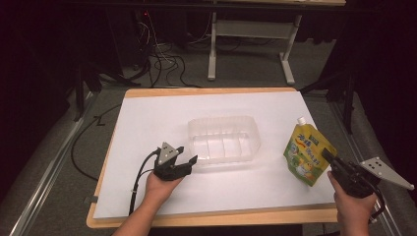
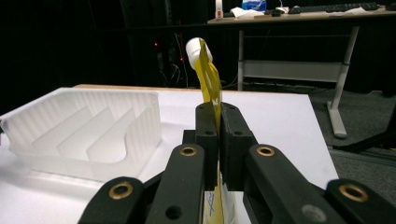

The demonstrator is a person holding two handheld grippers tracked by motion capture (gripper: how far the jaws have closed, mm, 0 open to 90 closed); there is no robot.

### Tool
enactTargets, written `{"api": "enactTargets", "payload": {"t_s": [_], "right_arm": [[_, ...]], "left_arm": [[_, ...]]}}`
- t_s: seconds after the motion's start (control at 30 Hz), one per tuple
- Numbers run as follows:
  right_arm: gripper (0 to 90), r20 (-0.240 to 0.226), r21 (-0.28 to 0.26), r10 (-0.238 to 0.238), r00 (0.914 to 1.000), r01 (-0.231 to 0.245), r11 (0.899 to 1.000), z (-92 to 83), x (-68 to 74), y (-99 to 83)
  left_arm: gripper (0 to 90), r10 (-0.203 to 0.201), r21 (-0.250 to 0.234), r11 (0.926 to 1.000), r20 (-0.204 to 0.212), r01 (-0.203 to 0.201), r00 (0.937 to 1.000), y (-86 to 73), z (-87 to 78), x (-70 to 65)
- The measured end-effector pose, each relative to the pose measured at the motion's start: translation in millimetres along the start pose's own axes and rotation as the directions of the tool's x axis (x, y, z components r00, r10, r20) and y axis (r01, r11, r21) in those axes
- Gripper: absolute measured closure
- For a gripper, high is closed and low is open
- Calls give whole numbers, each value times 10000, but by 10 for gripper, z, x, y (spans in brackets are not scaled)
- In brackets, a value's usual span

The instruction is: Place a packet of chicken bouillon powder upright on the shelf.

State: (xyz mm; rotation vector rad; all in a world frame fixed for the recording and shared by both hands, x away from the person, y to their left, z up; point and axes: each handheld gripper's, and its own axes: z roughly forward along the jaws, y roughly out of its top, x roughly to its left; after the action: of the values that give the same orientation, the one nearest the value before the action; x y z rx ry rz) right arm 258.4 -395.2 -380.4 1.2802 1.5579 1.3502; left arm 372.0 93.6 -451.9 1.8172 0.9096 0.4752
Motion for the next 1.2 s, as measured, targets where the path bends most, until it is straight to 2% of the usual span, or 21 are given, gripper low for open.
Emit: {"api": "enactTargets", "payload": {"t_s": [0.03, 0.17, 0.2, 0.23, 0.27, 0.33, 0.4, 0.47, 0.63, 0.83, 0.93, 1.07, 1.13, 1.2], "right_arm": [[882, 58, 108, -69, 10000, 68, 9999, -19, 5, -26], [863, 128, 304, -29, 9999, 25, 9995, -38, 10, -65], [813, 121, 470, -42, 9999, 37, 9989, -27, 16, -99], [813, 121, 470, -42, 9999, 37, 9989, -27, 16, -99], [720, 105, 809, -75, 9999, 66, 9967, 11, 24, -141], [653, 71, 1036, -6, 10000, -2, 9946, 50, 18, -177], [610, 30, 1278, 71, 10000, -74, 9918, 101, -6, -213], [607, 22, 1452, 151, 9999, -153, 9893, 141, -35, -247], [663, -22, 1559, 246, 9997, -240, 9875, 164, -81, -277], [845, 23, 1563, 242, 9997, -243, 9874, 177, -69, -255], [899, 140, 1628, 355, 9993, -373, 9860, 189, -64, -246], [900, 215, 1593, 562, 9982, -589, 9855, 202, -66, -234], [900, 244, 1584, 579, 9980, -611, 9855, 204, -66, -232], [900, 352, 1539, 578, 9977, -625, 9861, 211, -53, -223]], "left_arm": [[424, -115, -115, 9999, -40, 114, 9999, 11, 19, 5], [453, -598, -314, 9977, 61, 600, 9982, 55, 98, 25], [472, -657, -345, 9972, 59, 659, 9978, 61, 113, 22], [472, -646, -361, 9973, 50, 647, 9979, 64, 124, 19], [499, -574, -334, 9978, -14, 573, 9983, 67, 140, 14], [524, -618, -381, 9974, -206, 610, 9979, 69, 178, 7], [569, -682, -380, 9970, -288, 670, 9973, 68, 188, 9], [619, -814, -265, 9964, -477, 802, 9955, 63, 210, 34], [664, -805, -176, 9967, -667, 795, 9945, 41, 242, 35], [721, -758, -124, 9971, -668, 751, 9949, 35, 237, -15], [694, -819, -10, 9966, -415, 819, 9958, 22, 210, -74], [627, -639, 138, 9978, -288, 643, 9975, 11, 183, -144], [621, -673, 84, 9977, -223, 675, 9975, 8, 168, -147], [566, -720, 44, 9974, -210, 721, 9972, 9, 153, -147]]}}
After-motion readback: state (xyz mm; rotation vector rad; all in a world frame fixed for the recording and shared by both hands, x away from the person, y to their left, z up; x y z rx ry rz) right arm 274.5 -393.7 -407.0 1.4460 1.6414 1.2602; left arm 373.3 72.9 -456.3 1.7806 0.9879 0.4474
